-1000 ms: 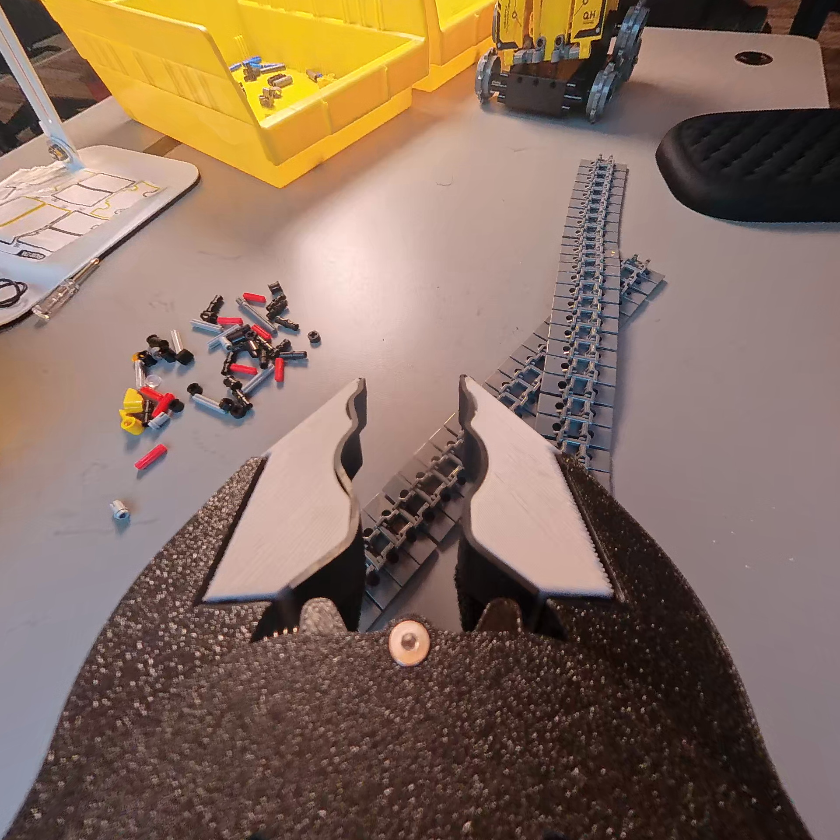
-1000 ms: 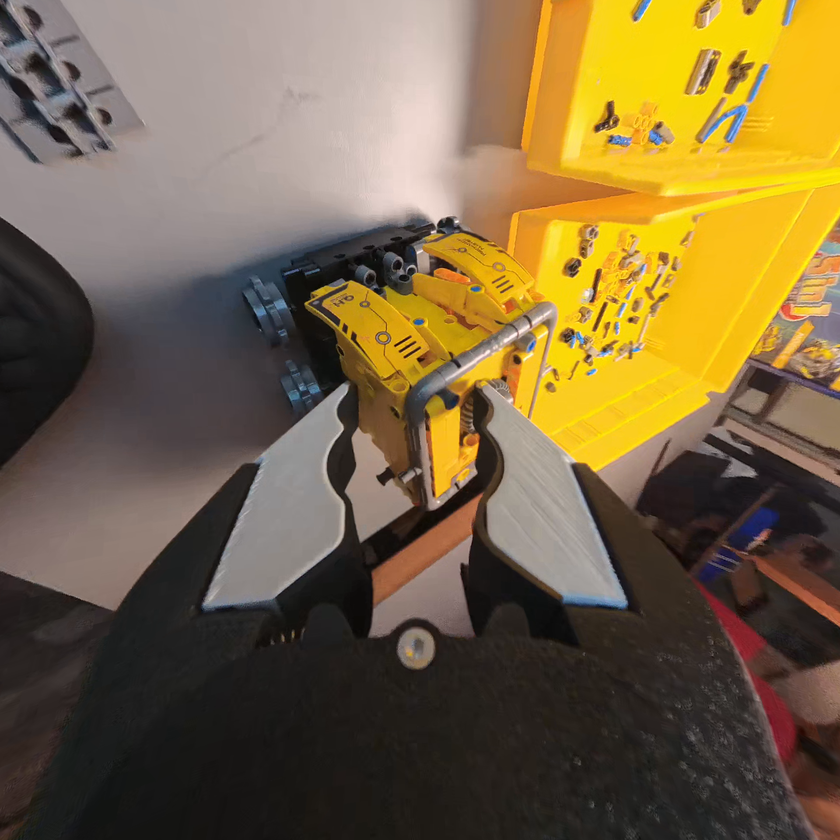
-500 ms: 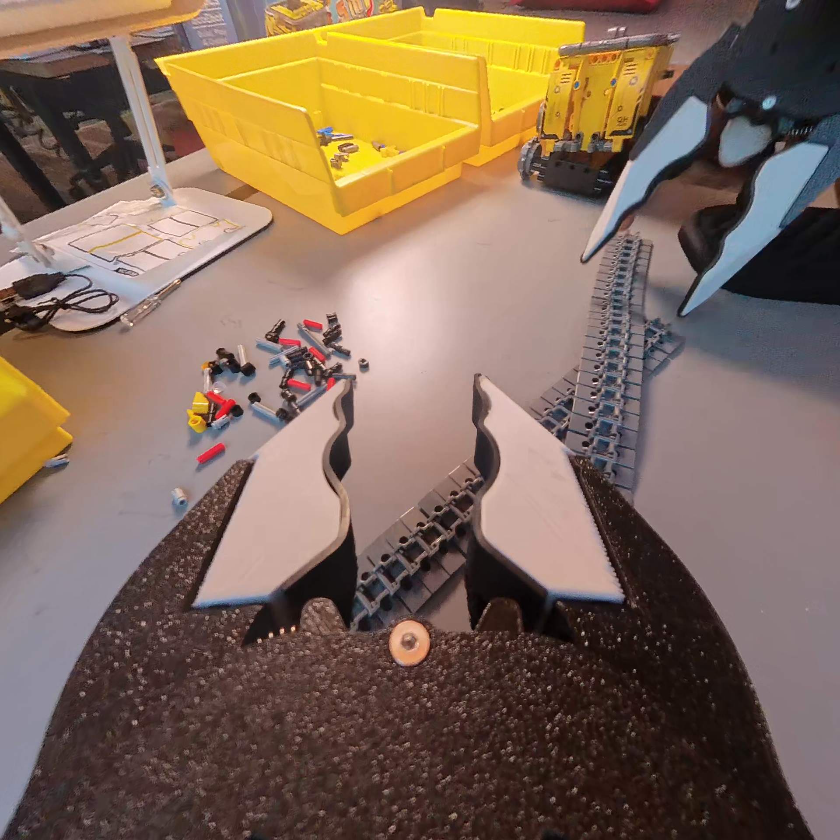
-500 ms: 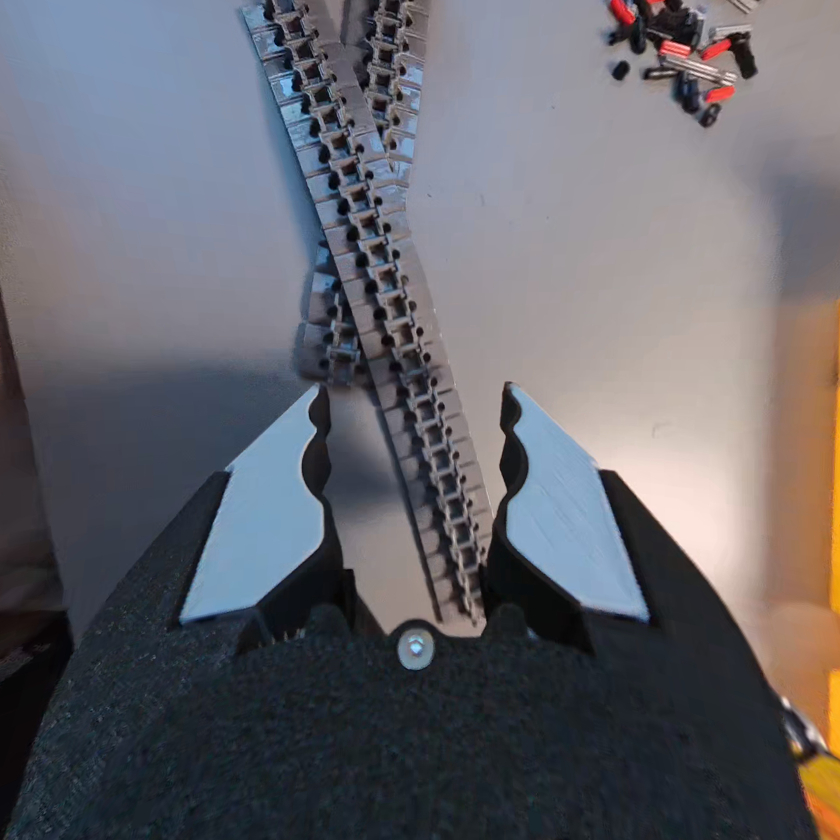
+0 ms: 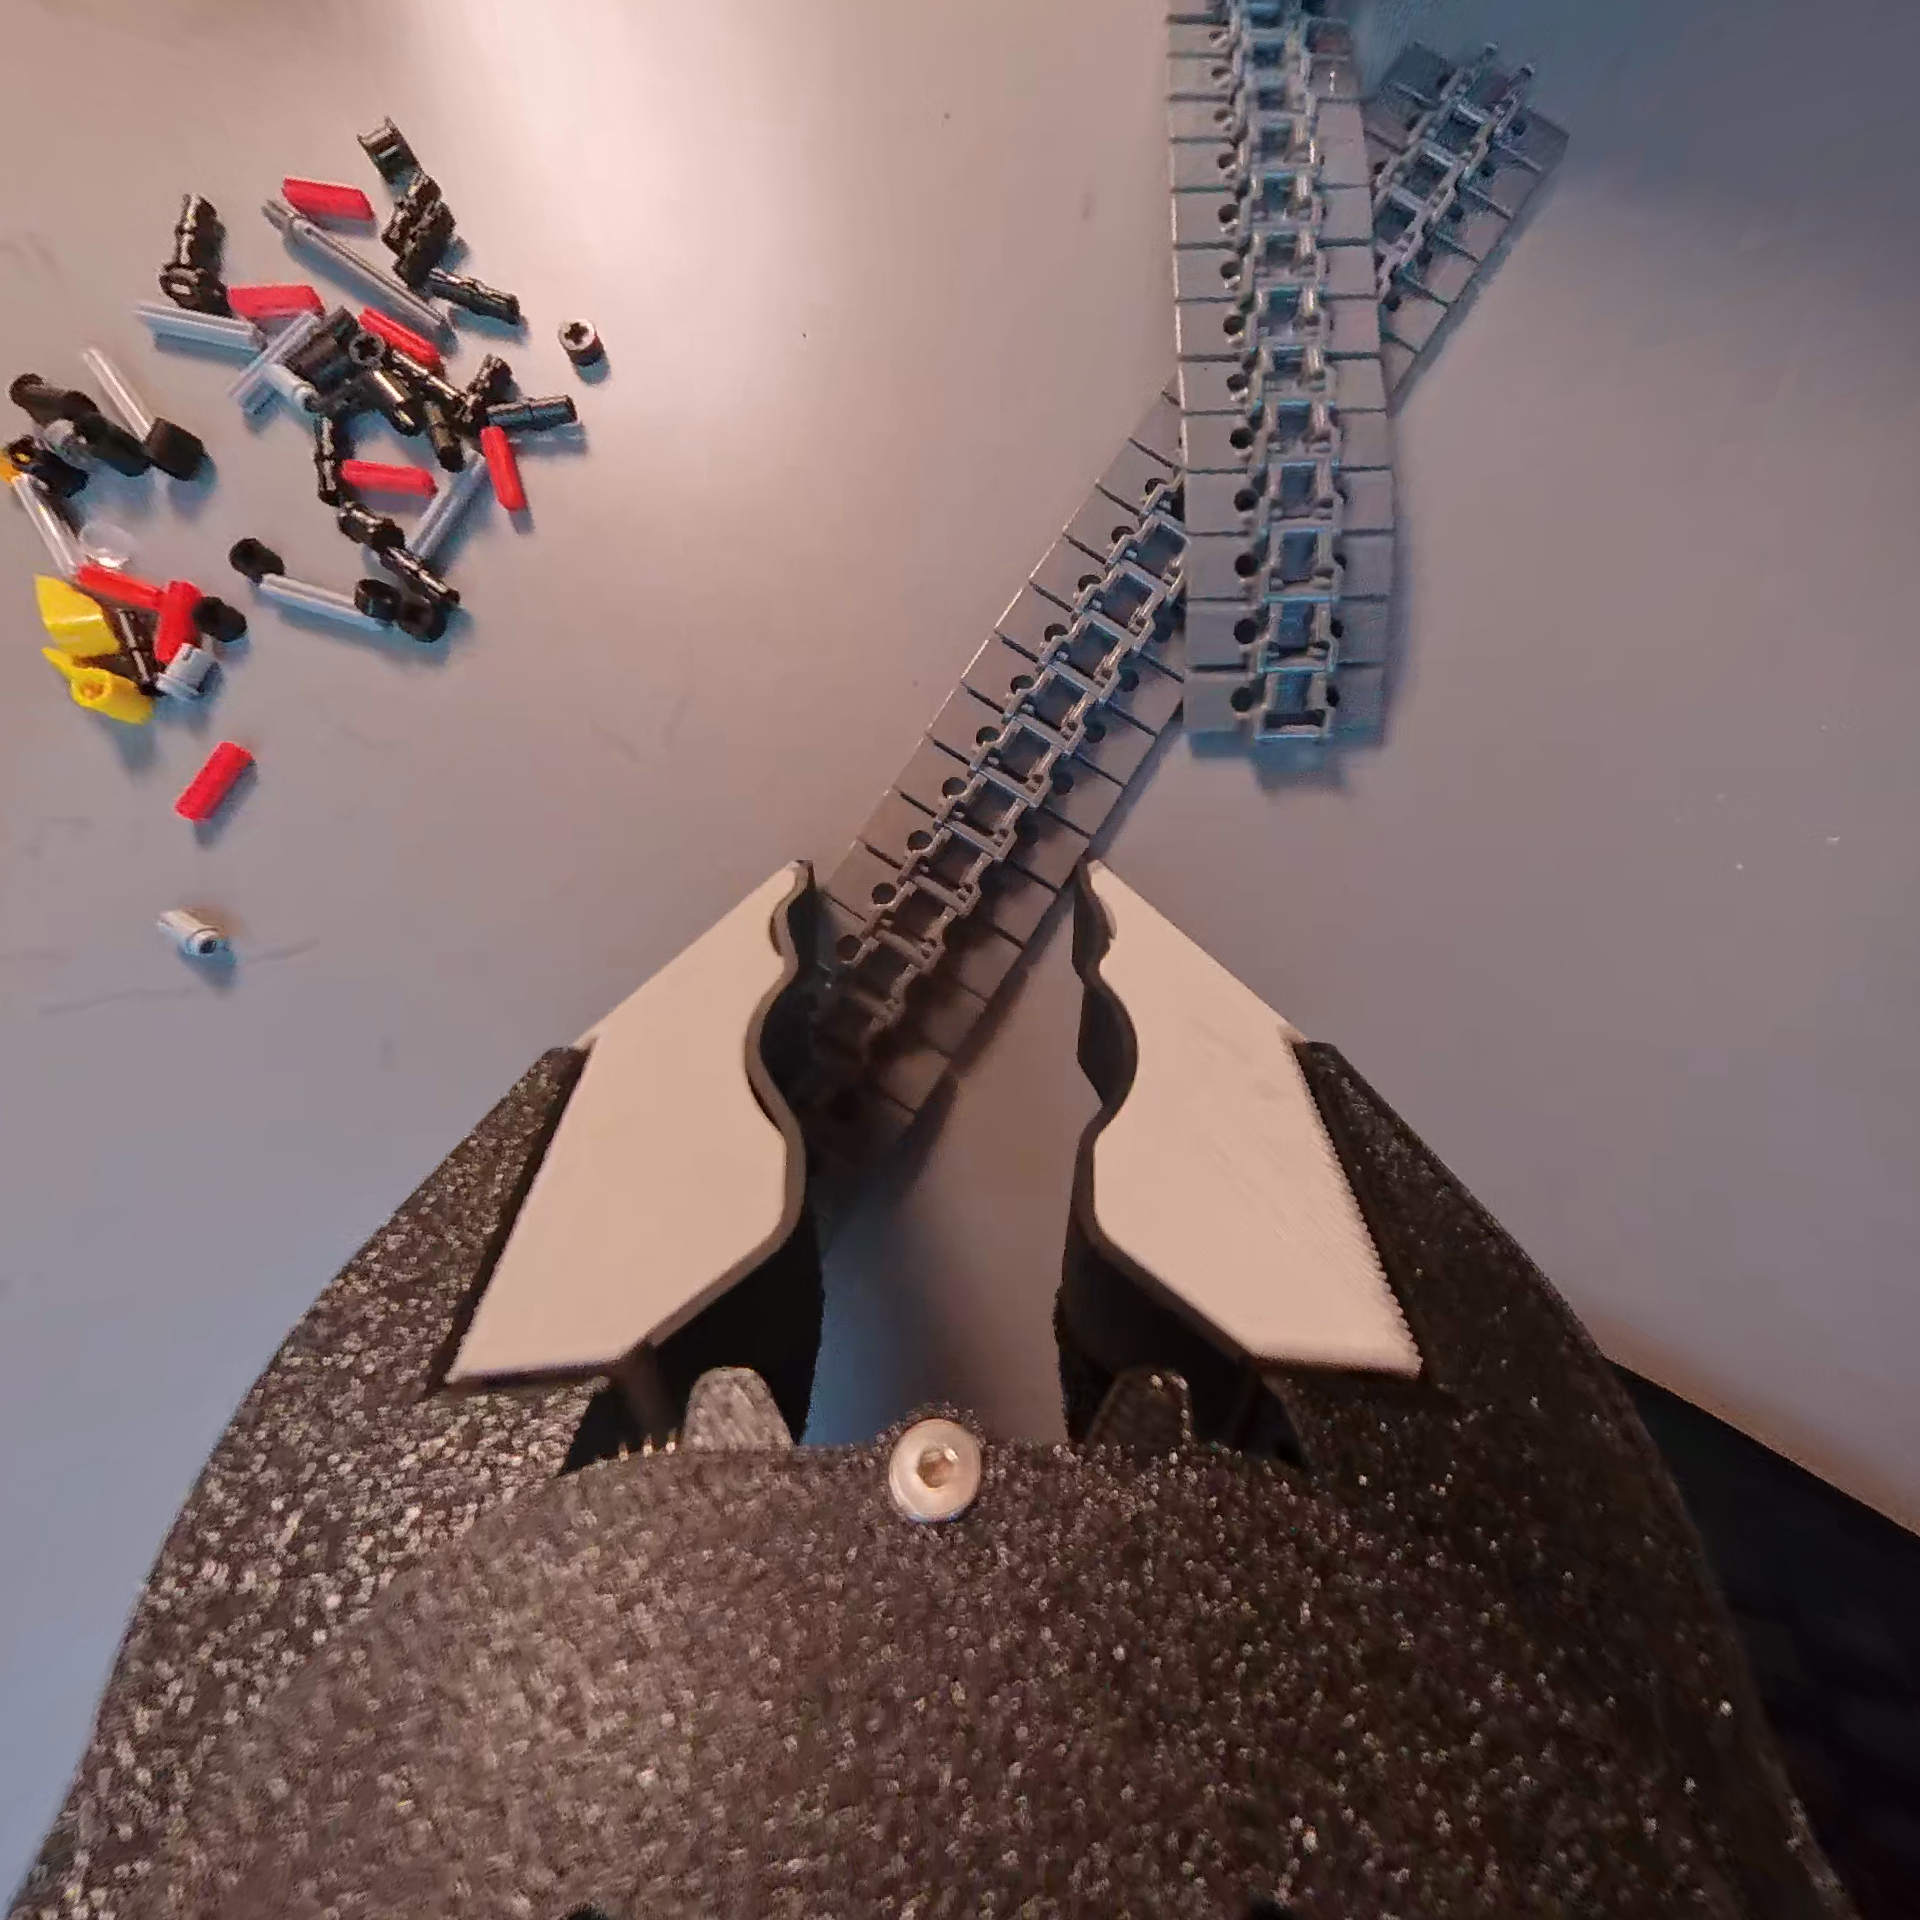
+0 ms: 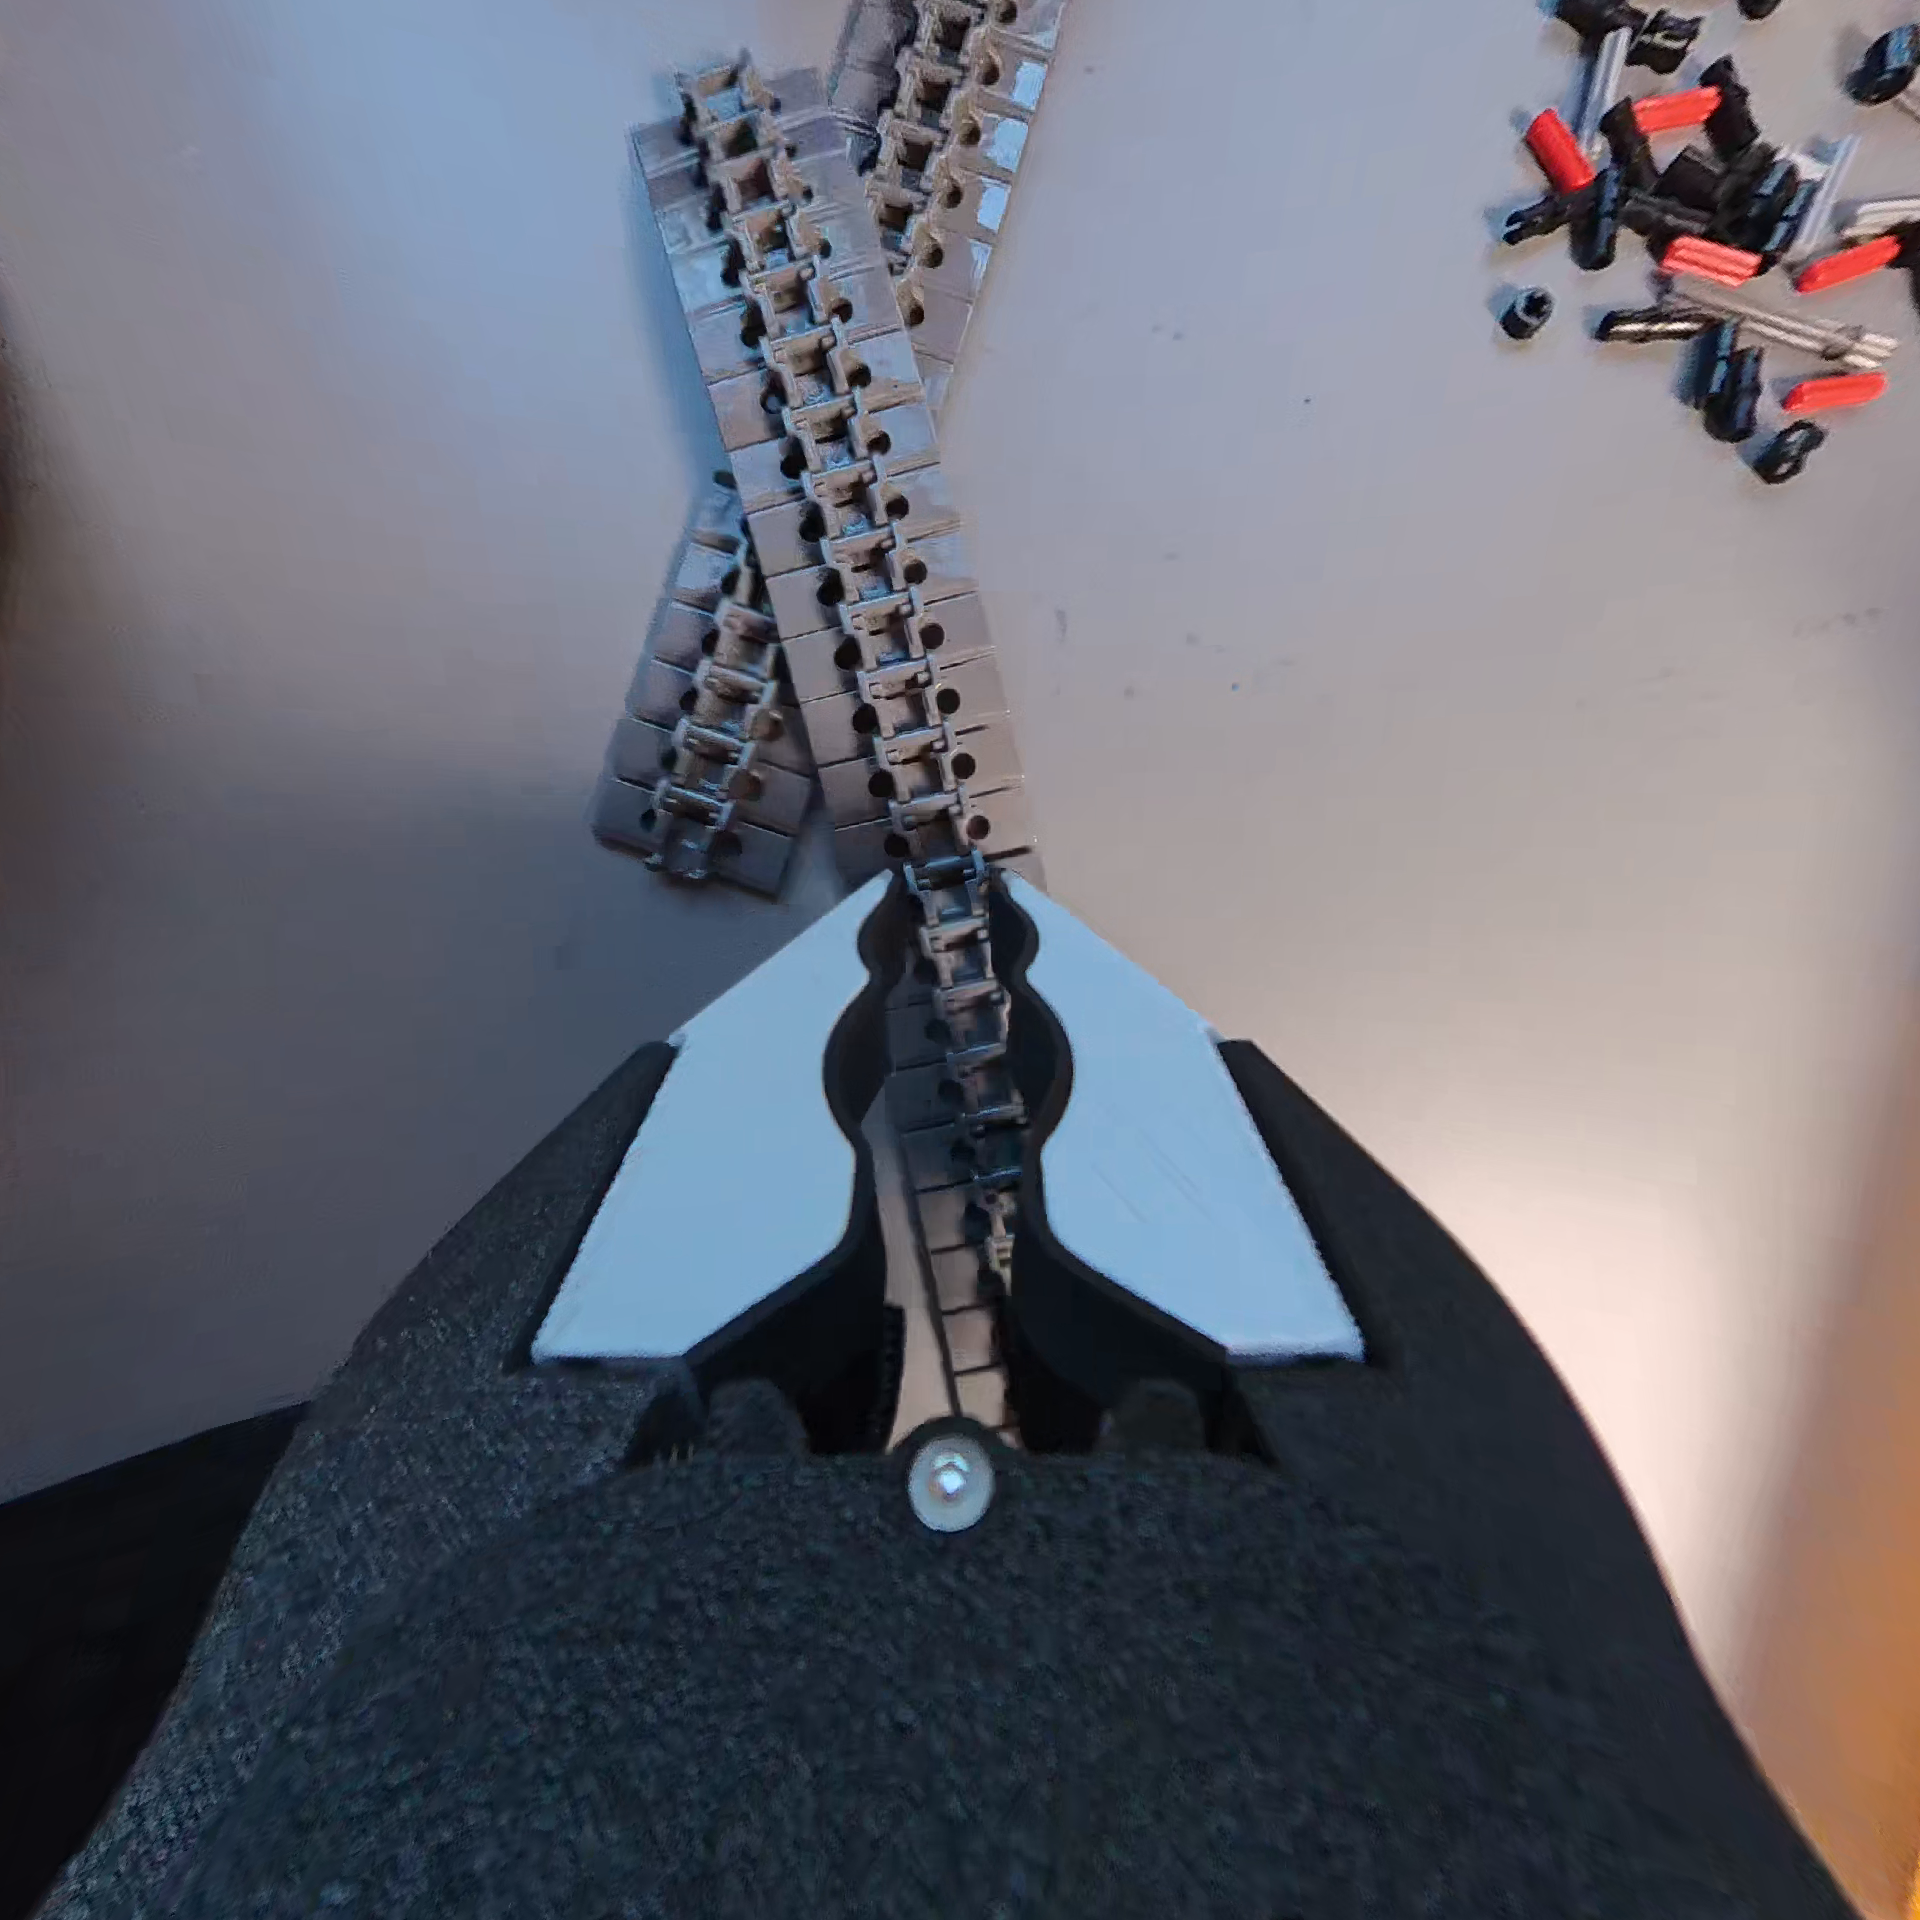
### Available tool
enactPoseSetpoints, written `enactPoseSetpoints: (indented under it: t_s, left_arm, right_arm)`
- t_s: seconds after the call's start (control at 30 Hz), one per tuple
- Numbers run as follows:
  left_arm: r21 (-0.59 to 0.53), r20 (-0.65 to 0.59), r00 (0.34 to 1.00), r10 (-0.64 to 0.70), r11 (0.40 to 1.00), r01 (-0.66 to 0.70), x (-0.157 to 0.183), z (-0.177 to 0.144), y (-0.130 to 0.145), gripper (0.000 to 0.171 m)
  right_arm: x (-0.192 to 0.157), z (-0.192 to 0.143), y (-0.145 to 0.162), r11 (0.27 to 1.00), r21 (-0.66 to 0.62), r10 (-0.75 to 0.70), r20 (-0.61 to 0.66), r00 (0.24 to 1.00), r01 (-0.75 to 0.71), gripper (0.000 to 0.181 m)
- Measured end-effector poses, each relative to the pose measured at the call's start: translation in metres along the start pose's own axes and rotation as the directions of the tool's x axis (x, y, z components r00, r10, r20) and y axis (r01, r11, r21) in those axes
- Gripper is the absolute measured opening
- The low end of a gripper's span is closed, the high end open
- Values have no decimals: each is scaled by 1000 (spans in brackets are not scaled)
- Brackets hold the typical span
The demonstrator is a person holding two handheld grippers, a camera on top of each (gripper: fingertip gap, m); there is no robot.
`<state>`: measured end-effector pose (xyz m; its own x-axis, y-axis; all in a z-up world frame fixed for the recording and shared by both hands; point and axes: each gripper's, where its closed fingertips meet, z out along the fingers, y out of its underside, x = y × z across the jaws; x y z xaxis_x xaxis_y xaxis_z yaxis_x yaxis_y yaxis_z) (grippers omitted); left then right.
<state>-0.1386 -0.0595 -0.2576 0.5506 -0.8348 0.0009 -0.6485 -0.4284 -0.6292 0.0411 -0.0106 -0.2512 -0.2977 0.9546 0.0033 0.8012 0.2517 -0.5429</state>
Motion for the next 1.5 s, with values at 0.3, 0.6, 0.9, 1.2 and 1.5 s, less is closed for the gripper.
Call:
enactPoseSetpoints:
  t_s: [0.3,0.6,0.9,1.2,1.5]
  left_arm:
    - [-34,32,999,-34,999,35,9,-5,6,46]
    - [-66,30,999,-20,998,22,24,9,-11,46]
    - [-31,3,1000,11,999,-11,46,41,-51,46]
    - [53,-136,987,-82,995,90,37,23,-64,42]
    - [115,-253,967,-42,991,73,37,24,-82,50]
  right_arm:
    - [57,-20,26,996,-48,55,-304,951,-73,12]
    - [75,-20,22,986,51,169,-352,921,-162,44]
    - [71,-36,-12,976,199,153,-359,921,-85,36]
    - [-23,23,-31,997,70,17,8,1000,-18,53]
    - [-20,27,-45,973,152,-167,-49,985,173,19]
